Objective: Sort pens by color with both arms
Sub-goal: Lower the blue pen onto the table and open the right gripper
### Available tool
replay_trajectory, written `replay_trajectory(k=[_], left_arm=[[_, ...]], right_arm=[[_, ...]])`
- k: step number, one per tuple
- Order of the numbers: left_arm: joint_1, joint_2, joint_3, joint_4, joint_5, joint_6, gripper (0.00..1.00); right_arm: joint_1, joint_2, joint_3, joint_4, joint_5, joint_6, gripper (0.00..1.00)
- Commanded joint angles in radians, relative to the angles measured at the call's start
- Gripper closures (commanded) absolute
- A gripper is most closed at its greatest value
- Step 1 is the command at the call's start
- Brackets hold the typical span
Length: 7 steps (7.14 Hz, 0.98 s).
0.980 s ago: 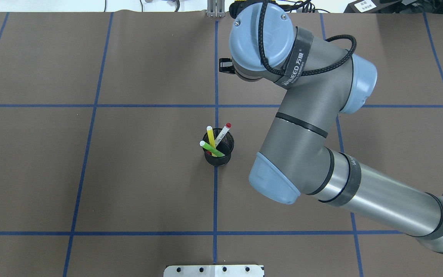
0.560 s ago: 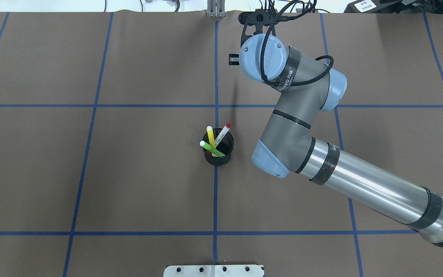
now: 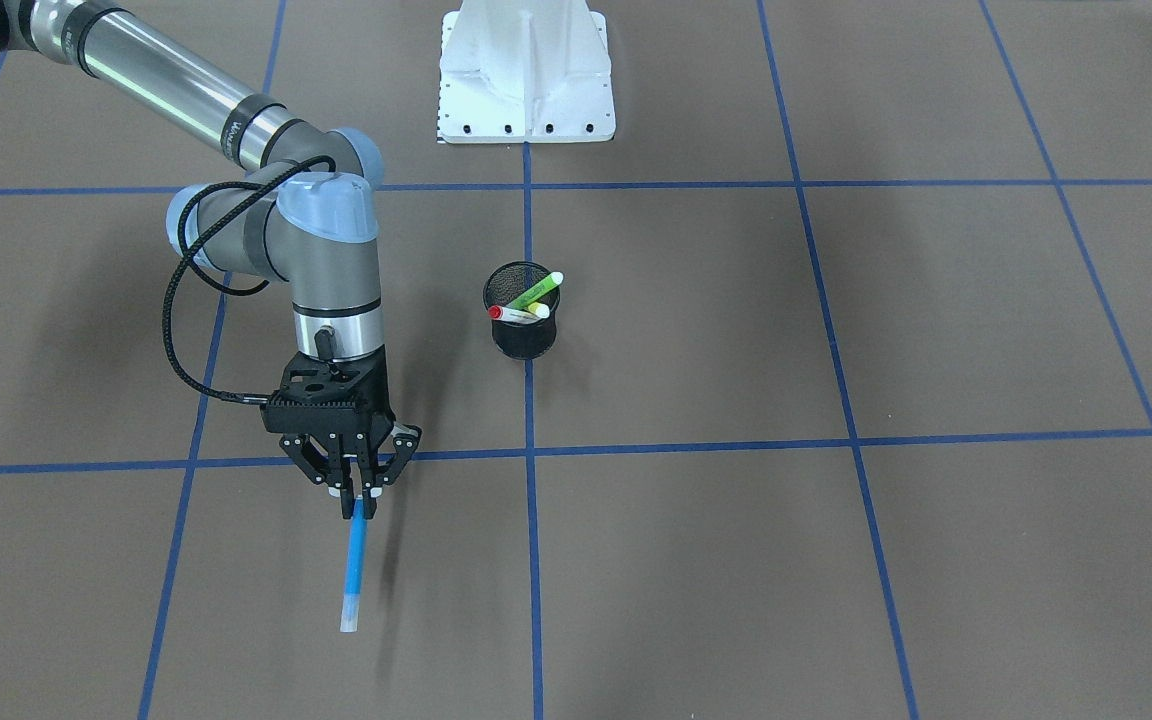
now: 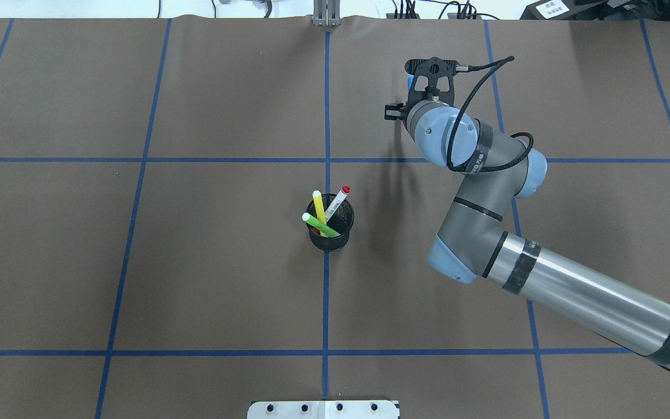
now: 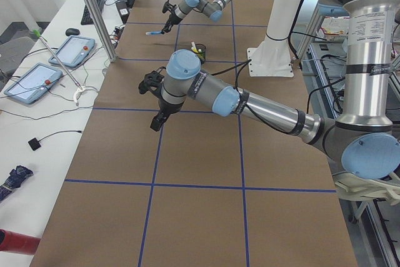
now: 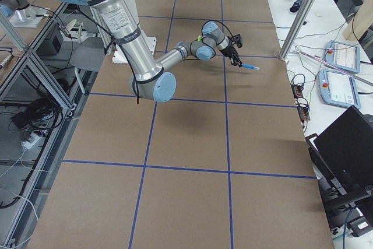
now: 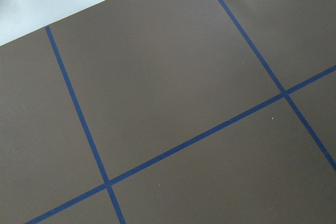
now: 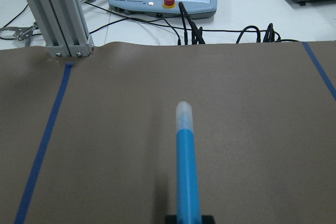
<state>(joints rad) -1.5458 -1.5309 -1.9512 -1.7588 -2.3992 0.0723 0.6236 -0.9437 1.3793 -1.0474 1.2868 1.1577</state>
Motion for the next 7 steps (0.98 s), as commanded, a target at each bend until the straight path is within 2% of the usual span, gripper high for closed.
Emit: replay_trajectory(k=[1, 5, 6, 7], left_arm=[[0.012, -0.005, 0.0, -0.001, 0.002, -0.002, 0.0], [0.027, -0.012, 0.002, -0.001, 0.002, -0.019, 0.0], [0.029, -0.014, 0.002, -0.001, 0.002, -0.025, 0.0], [0.032, -0.015, 0.002, -0.001, 0.002, -0.025, 0.0]], right_arm=[[-0.053, -0.026, -0.028, 0.062, -0.064, 0.01, 1.0], [-0.079, -0.032, -0.039, 0.061, -0.087, 0.01, 1.0], [-0.079, -0.032, -0.042, 0.061, -0.086, 0.01, 0.77], [-0.082, -0.03, -0.042, 0.061, -0.086, 0.008, 0.47]])
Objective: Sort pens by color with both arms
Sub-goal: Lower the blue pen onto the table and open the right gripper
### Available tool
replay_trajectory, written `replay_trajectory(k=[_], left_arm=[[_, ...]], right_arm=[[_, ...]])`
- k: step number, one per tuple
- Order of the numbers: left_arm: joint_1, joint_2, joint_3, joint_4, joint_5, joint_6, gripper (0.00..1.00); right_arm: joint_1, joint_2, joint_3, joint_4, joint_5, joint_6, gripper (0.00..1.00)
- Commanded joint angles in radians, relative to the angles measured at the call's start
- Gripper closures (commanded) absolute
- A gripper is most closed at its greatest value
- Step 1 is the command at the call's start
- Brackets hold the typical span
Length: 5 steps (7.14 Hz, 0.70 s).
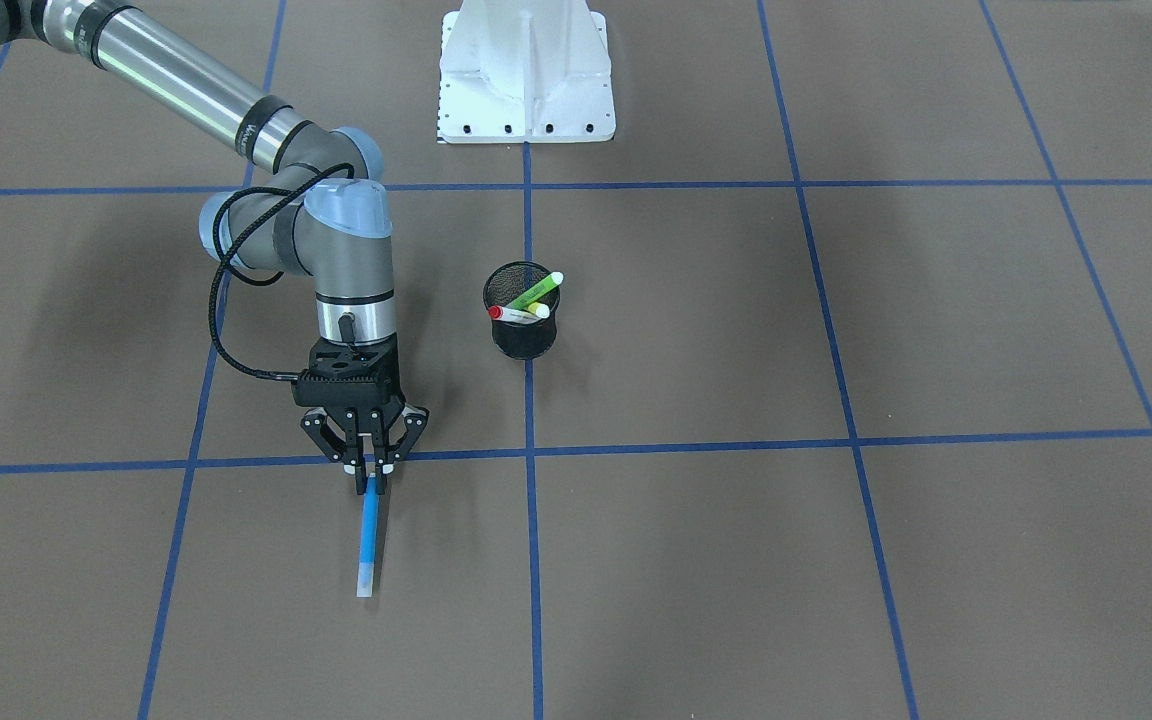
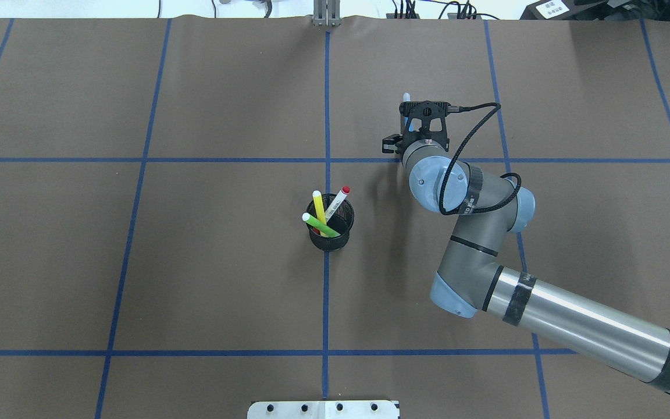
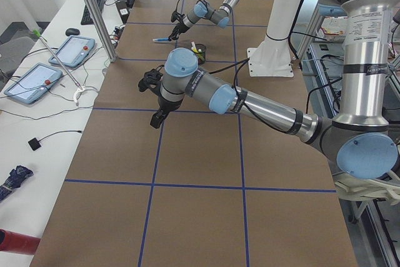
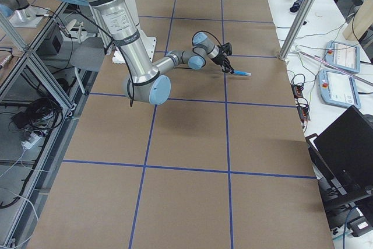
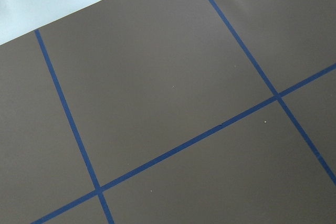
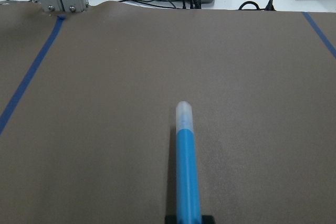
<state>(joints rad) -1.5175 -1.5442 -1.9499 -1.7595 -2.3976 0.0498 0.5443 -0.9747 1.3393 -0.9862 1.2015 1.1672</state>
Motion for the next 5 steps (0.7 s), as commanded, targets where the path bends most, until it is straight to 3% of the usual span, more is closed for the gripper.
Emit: replay_trajectory(k=[1, 2, 3, 4, 5], left_arm=[[0.003, -0.002, 0.0, 0.0, 0.0, -0.002, 0.0], [0.003, -0.002, 0.0, 0.0, 0.0, -0.002, 0.0], [0.003, -0.002, 0.0, 0.0, 0.0, -0.002, 0.0], [0.003, -0.007, -0.001, -0.002, 0.0, -0.002, 0.0], [0.008, -0.042, -0.001, 0.002, 0.0, -0.028, 0.0]], right_arm=[[-0.004, 0.002, 0.0, 0.0, 0.0, 0.0, 0.28], [-0.004, 0.007, 0.001, 0.001, 0.0, 0.0, 0.1], [0.0, 0.016, 0.01, 0.011, 0.006, 0.005, 0.01], [0.025, 0.019, 0.014, 0.026, 0.047, 0.005, 0.01], [0.069, 0.021, 0.018, 0.026, 0.144, -0.001, 0.01]])
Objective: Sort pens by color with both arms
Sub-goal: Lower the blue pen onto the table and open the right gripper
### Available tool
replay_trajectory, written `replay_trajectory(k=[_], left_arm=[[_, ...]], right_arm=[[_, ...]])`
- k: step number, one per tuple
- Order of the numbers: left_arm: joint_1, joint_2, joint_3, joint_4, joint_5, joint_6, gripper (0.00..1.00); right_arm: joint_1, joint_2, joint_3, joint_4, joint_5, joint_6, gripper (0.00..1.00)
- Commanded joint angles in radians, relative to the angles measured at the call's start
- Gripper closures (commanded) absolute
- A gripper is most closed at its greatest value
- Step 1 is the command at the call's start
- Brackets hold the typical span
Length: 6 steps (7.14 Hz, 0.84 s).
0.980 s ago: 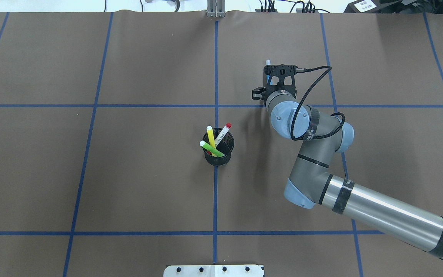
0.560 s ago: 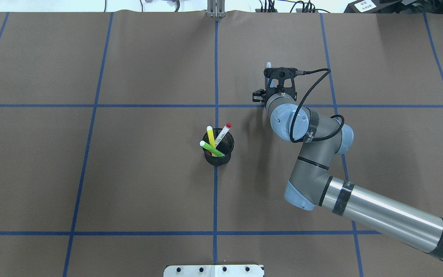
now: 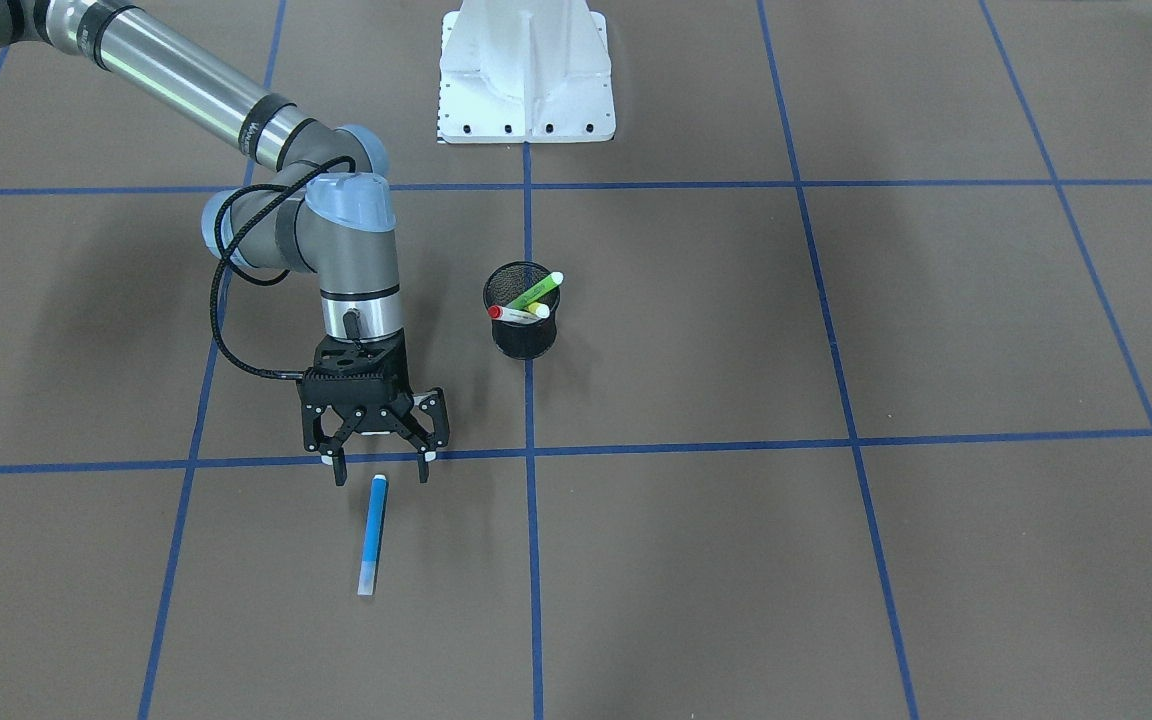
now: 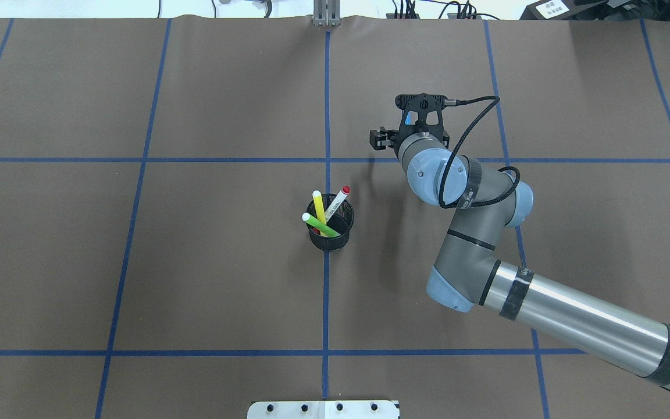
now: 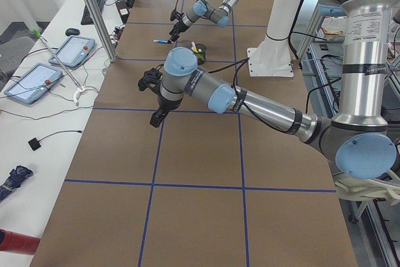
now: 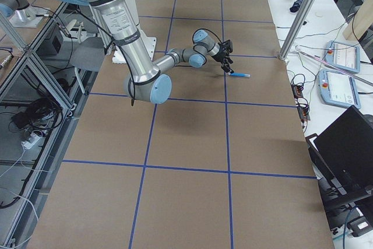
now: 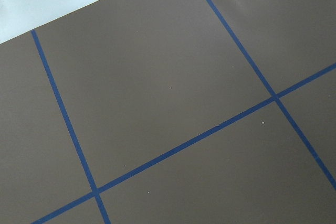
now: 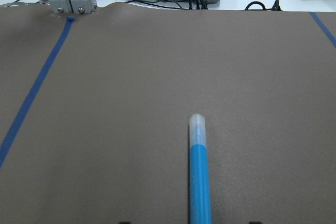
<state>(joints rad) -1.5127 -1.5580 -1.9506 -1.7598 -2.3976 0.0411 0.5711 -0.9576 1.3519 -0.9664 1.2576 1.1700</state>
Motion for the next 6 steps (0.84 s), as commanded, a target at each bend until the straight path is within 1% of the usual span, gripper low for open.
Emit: replay_trajectory(k=[1, 2, 3, 4, 5, 6], left_arm=[[0.023, -0.051, -0.005, -0.001, -0.001, -0.096, 0.0], [0.051, -0.088, -0.013, 0.0, -0.002, -0.184, 0.0], [0.075, -0.152, -0.014, 0.005, 0.003, -0.284, 0.0], [0.124, -0.207, -0.01, 0.008, 0.014, -0.37, 0.0], [0.19, -0.258, -0.001, 0.026, 0.018, -0.423, 0.0], [0.265, -0.327, -0.002, 0.11, 0.07, -0.484, 0.0]], right_arm=[[0.08, 0.003, 0.016, 0.003, 0.155, -0.009, 0.01], [0.126, 0.003, 0.018, -0.001, 0.255, -0.012, 0.0], [0.185, 0.002, 0.021, -0.009, 0.379, -0.013, 0.0], [0.243, -0.003, 0.024, -0.009, 0.489, -0.023, 0.0], [0.298, -0.007, 0.029, -0.035, 0.585, -0.055, 0.0], [0.341, -0.01, 0.059, -0.099, 0.639, -0.128, 0.0]])
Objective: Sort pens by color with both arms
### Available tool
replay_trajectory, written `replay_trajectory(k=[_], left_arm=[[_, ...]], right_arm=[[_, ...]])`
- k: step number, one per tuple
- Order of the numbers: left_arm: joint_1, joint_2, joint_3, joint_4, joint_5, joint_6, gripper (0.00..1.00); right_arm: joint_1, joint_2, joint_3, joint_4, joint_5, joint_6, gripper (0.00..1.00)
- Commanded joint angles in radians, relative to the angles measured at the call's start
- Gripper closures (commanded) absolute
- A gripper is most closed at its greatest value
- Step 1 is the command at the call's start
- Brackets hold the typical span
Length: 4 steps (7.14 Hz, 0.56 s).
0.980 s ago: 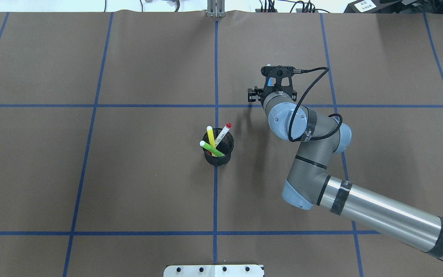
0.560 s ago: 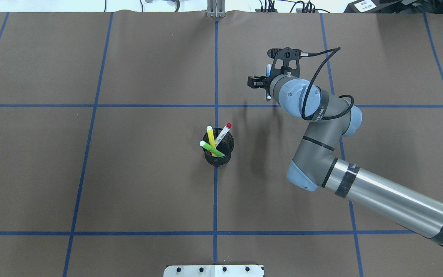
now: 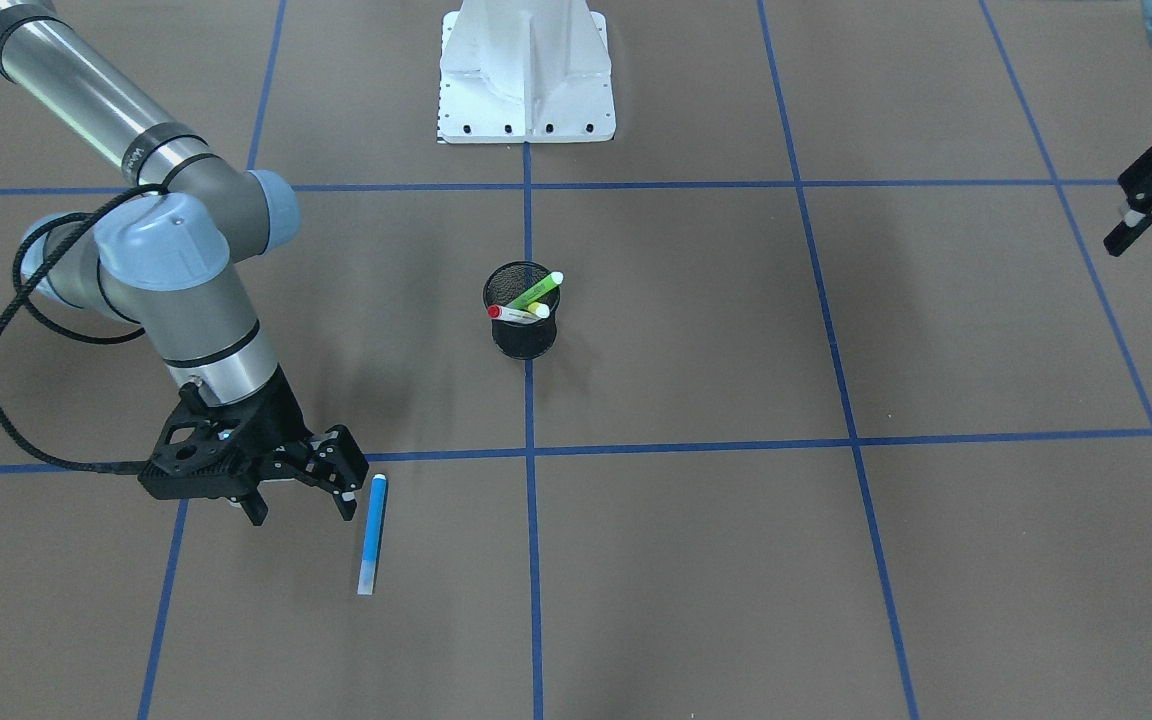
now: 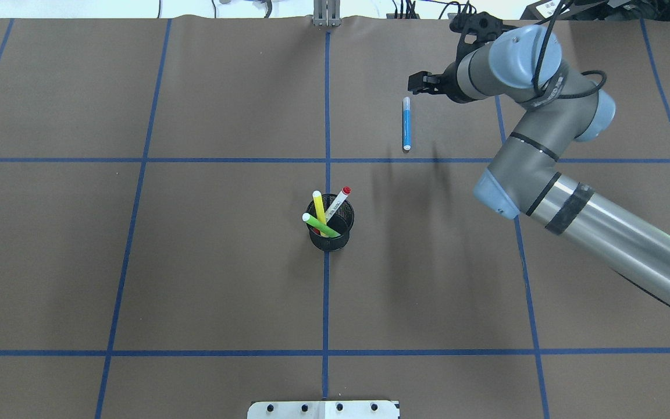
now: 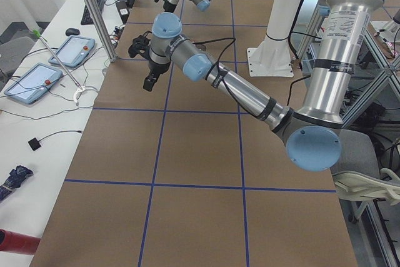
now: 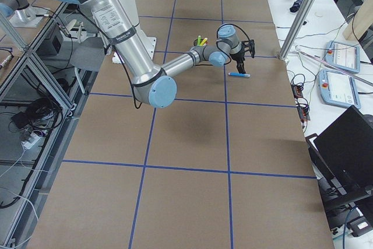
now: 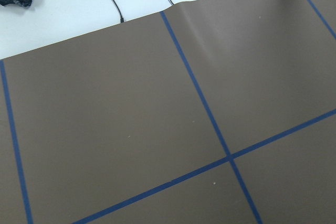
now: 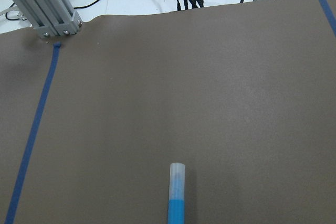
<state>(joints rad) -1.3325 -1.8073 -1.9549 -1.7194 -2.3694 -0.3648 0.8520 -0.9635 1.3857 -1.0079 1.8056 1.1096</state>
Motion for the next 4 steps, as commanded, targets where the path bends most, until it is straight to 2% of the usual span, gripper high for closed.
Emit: replay_trajectory(k=[1, 2, 4], left_arm=[[0.155, -0.163, 0.001, 0.18, 0.112, -0.126, 0.0], [0.242, -0.241, 0.005, 0.269, 0.18, -0.182, 0.0], [0.411, -0.39, 0.031, 0.381, 0.31, -0.375, 0.0]], right_arm=[[0.106, -0.006, 0.056, -0.131, 0.154, -0.133, 0.0], [0.163, -0.009, 0.071, -0.183, 0.235, -0.198, 0.0], [0.258, -0.062, 0.073, -0.187, 0.351, -0.375, 0.0]])
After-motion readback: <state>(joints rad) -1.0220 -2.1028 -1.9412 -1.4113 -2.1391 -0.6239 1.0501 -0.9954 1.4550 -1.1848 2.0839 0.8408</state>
